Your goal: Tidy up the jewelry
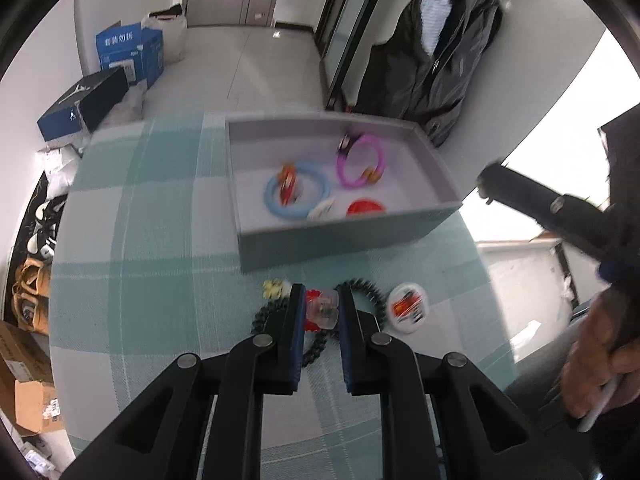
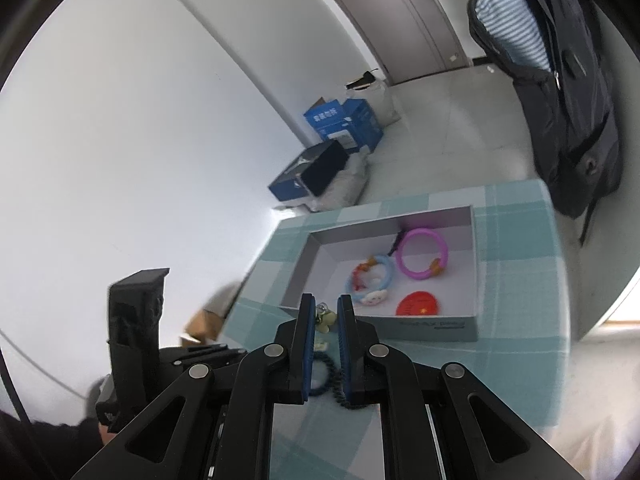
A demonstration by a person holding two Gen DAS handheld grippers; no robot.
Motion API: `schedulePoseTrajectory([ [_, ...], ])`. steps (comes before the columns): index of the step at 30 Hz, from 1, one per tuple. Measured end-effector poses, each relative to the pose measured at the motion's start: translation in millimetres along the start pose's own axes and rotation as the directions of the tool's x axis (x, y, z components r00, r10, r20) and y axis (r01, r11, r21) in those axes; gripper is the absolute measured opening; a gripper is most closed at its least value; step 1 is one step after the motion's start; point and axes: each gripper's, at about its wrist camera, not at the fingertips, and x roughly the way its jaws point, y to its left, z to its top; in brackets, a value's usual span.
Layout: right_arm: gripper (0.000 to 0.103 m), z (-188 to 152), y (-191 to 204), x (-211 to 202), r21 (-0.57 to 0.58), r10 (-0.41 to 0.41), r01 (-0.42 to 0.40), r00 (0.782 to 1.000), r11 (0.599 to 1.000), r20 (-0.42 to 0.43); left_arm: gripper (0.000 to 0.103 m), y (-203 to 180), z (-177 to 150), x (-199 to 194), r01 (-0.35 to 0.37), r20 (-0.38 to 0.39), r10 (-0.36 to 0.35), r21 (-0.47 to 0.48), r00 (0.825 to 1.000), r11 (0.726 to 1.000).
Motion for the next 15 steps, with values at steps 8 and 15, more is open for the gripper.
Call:
schedulePoseTrajectory([
  [8, 0.01, 9.4, -9.1, 2.0, 0.093, 0.037, -0.036, 0.999, 0.995, -0.008, 0.011, 0.2, 33.1, -10.7, 0.048, 0.053, -0.045, -0.048, 0.998, 0.998],
  [15, 0.01, 27.8, 0.4, 13.3, 0.044, -0.007, 0.008, 1.0, 0.999, -0.022, 0.011, -1.6, 62.5, -9.6, 0.083, 0.073, -0.079, -0.052, 0.994, 0.995],
])
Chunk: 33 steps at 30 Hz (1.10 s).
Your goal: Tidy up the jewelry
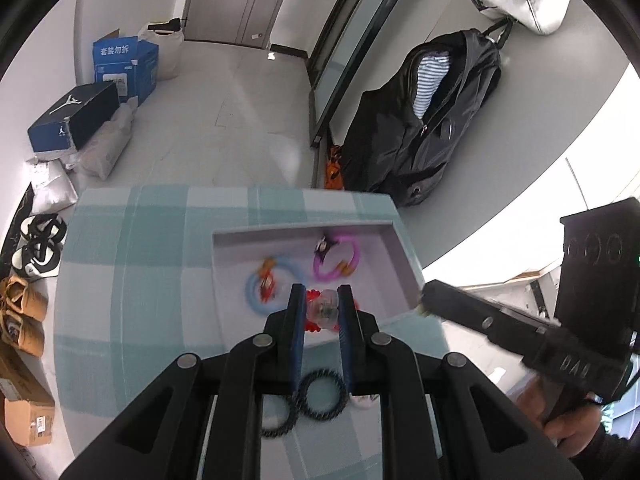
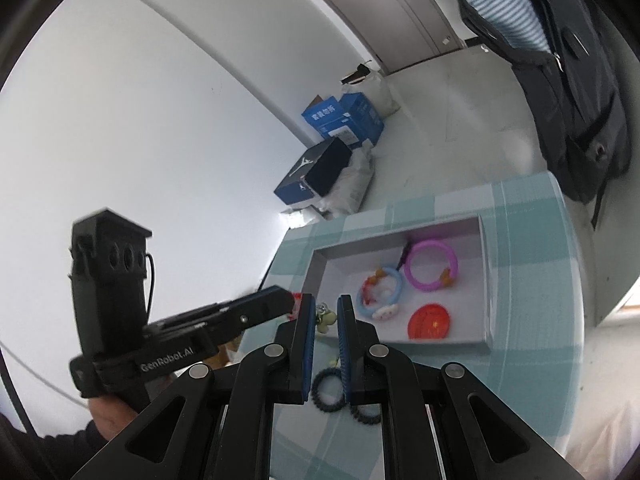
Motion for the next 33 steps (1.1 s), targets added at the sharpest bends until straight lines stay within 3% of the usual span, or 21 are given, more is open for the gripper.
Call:
schedulePoseTrajectory([
  [15, 0.01, 26.6, -9.1, 45.3, -0.003, -0.079, 0.079, 0.995, 0.997, -0.066, 0.011, 15.1, 27.8, 34.3, 0.06, -0.078, -0.064, -0.065, 0.995, 0.996],
  [19, 0.013, 26.4, -16.8, 52.0, 0.016, -0.094, 0.096, 0.992, 0.995, -0.081, 0.014, 21.2, 30.2, 44.9, 0.03, -0.145, -0.043, -0.094, 0.988, 0.995],
  [20, 0.013, 26.5, -19.5, 52.6, 0.022, -0.105, 0.107, 0.991, 0.994, -0.082, 0.024, 24.0, 29.6, 46.5, 0.038, -0.163, -0.055, -0.103, 0.985, 0.994],
  [21, 0.016, 27.0, -21.2, 52.9, 0.03, -0.107, 0.11, 0.991, 0.993, -0.084, 0.042, 26.1, 29.0, 45.1, 0.049, -0.159, -0.066, -0.113, 0.985, 0.992],
  [22, 0.019, 27.1, -23.4, 52.2, 0.039, -0.106, 0.109, 0.991, 0.993, -0.084, 0.054, 27.0, 28.7, 42.4, 0.053, -0.146, -0.071, -0.12, 0.987, 0.991],
  [23, 0.027, 27.1, -26.3, 50.0, 0.05, -0.106, 0.11, 0.991, 0.993, -0.079, 0.073, 27.9, 28.5, 36.6, 0.06, -0.119, -0.074, -0.122, 0.99, 0.991],
  [24, 0.037, 27.4, -26.8, 46.7, 0.055, -0.105, 0.109, 0.992, 0.993, -0.07, 0.075, 27.6, 28.6, 31.2, 0.065, -0.094, -0.076, -0.116, 0.993, 0.991],
  [26, 0.047, 28.0, -28.0, 39.5, 0.061, -0.103, 0.105, 0.994, 0.993, -0.045, 0.075, 27.4, 28.8, 24.6, 0.061, -0.068, -0.068, -0.106, 0.995, 0.993],
  [33, 0.069, 26.6, -23.6, 19.0, 0.046, -0.11, 0.11, 0.994, 0.993, 0.01, 0.075, 36.0, 21.5, 19.6, 0.011, -0.059, -0.02, -0.14, 0.998, 0.99],
])
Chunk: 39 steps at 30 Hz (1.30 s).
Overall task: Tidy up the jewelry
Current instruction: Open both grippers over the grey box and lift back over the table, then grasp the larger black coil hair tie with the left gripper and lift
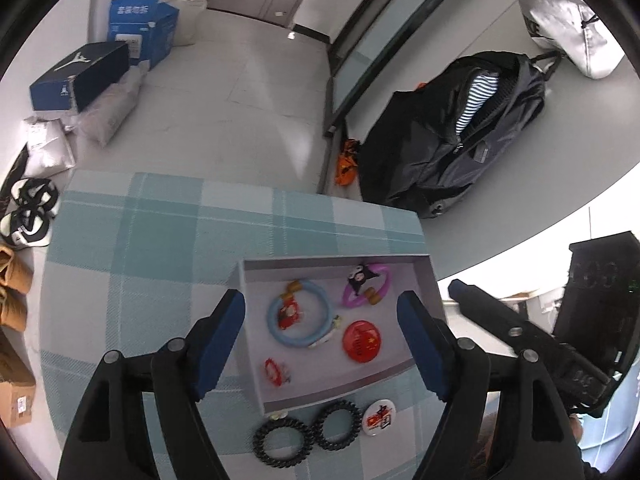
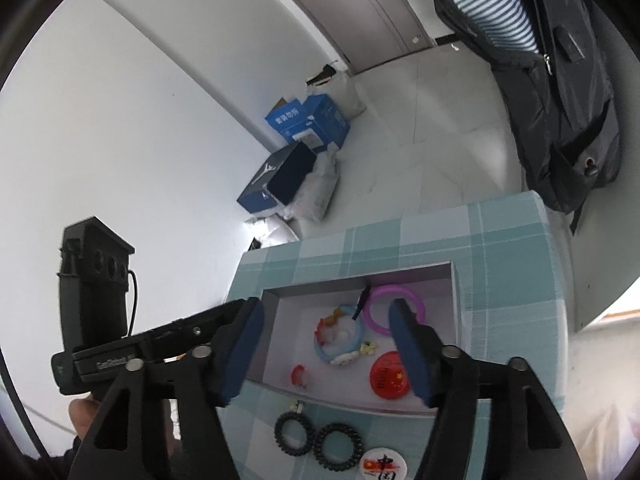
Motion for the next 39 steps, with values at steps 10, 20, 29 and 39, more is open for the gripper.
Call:
schedulePoseTrajectory([
  [10, 0.085, -9.1, 8.8, -21.7, -0.047, -0.005, 0.007, 0.999, 0.999, 0.051, 0.075, 1.8, -23.4, -17.5, -0.076, 0.046, 0.076, 0.003, 0.996, 0.997],
  [20, 0.096, -36.4, 26.9, -42.1, -0.181, -0.033, 0.047, 0.996, 0.982, 0.079, 0.075, 5.7, -63.1, -25.2, -0.157, 0.046, 0.156, 0.011, 0.987, 0.988],
  [29, 0.1, -72.3, 30.1, -49.1, -0.259, -0.096, 0.108, 0.994, 0.96, 0.059, 0.075, 1.0, -97.2, -11.5, -0.228, -0.009, 0.23, 0.1, 0.973, 0.968],
  [39, 0.1, -98.4, 31.4, -46.3, -0.279, -0.139, 0.14, 0.99, 0.95, 0.022, 0.075, 0.8, -110.7, 28.2, -0.315, -0.098, 0.343, 0.225, 0.934, 0.922],
])
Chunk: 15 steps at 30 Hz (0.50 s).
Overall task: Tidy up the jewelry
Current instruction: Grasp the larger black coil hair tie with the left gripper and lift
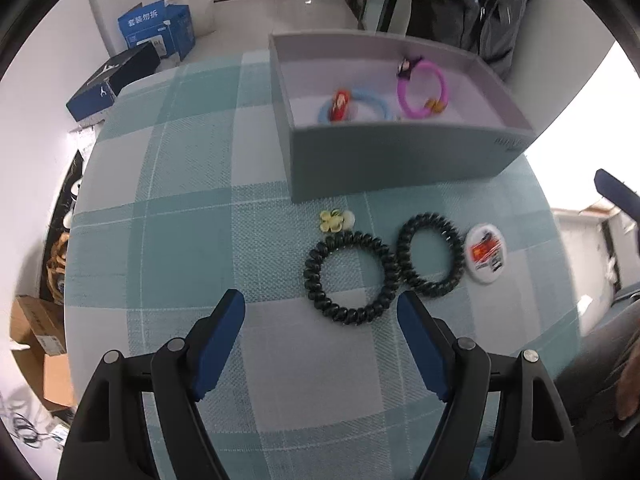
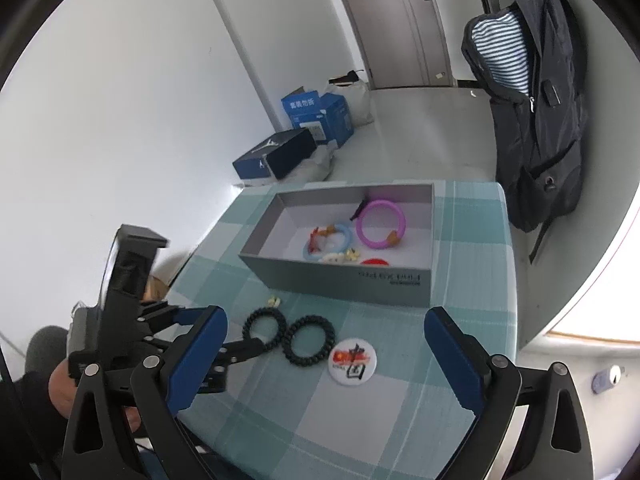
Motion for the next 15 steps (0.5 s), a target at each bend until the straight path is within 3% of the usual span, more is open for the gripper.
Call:
schedulePoseTrajectory([
  [7, 0.1, -9.9, 1.0, 7.9, -0.015, -0.025, 0.024, 0.999, 1.0, -0.042, 0.075, -11.5, 3.1, 5.4, -0.062, 0.01, 0.061, 0.094, 0.998, 0.994],
  [13, 0.1, -11.9, -0.3, 12.1, -0.015, -0.031, 0.03, 0.998, 0.999, -0.059, 0.073, -2.8, 2.5, 5.0, -0.038, 0.001, 0.038, 0.095, 0.999, 0.995],
  [15, 0.1, -11.9, -0.9, 12.9, -0.008, -0.03, 0.03, 0.998, 1.0, -0.062, 0.054, -2.2, 2.0, 3.3, -0.032, 0.006, 0.031, 0.1, 0.999, 0.994],
])
